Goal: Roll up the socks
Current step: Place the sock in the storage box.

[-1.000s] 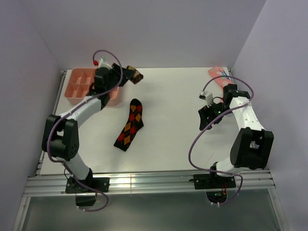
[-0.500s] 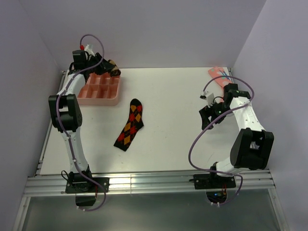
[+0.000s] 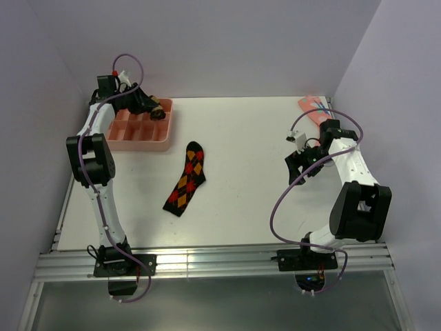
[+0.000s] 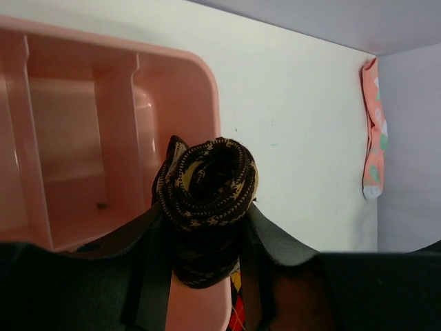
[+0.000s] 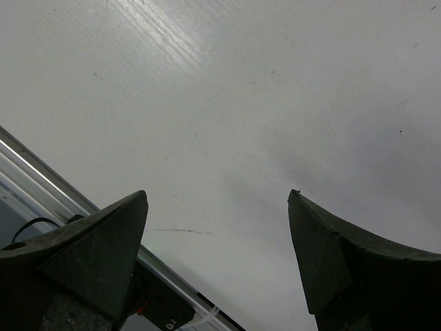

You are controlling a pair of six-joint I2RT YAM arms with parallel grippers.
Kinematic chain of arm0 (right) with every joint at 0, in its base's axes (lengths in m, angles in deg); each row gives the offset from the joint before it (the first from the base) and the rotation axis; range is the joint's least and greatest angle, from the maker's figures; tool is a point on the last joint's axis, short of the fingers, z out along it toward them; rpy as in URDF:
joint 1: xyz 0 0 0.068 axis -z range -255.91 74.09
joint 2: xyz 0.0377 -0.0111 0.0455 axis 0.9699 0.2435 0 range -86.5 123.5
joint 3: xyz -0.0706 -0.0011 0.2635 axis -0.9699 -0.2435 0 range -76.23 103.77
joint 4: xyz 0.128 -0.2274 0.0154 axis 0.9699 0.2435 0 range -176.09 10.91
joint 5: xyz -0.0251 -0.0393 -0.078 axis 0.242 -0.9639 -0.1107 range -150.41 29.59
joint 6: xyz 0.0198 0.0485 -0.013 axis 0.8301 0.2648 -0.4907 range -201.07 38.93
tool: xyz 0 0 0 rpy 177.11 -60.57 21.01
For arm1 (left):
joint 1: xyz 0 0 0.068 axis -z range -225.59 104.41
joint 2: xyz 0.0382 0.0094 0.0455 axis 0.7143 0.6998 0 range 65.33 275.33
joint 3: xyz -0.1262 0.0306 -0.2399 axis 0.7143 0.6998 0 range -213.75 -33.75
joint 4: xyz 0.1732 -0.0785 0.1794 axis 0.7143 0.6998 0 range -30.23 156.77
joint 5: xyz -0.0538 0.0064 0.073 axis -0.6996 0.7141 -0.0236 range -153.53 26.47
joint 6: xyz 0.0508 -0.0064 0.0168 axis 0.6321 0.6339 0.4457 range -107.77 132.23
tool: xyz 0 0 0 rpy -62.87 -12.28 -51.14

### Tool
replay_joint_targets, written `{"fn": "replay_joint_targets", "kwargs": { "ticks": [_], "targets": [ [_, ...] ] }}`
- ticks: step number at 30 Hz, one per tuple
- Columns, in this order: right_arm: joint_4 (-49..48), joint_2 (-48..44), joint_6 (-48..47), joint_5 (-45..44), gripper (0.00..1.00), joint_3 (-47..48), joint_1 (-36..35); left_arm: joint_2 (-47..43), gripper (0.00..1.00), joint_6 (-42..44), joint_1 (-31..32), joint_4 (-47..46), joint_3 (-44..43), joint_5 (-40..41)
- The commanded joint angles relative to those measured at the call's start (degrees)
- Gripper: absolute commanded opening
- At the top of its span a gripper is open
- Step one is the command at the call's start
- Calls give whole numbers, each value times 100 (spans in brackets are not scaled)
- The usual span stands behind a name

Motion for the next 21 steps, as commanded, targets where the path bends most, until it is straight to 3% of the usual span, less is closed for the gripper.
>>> {"fn": "replay_joint_targets", "kwargs": {
  "ticks": [1, 21],
  "targets": [
    [-135, -4, -26, 30, 89, 82, 46, 83, 0, 261, -15, 52, -459, -343],
    [-249, 145, -44, 83, 89, -14, 46, 233, 0, 1342, -15, 1818, -582, -748]
  ]
}}
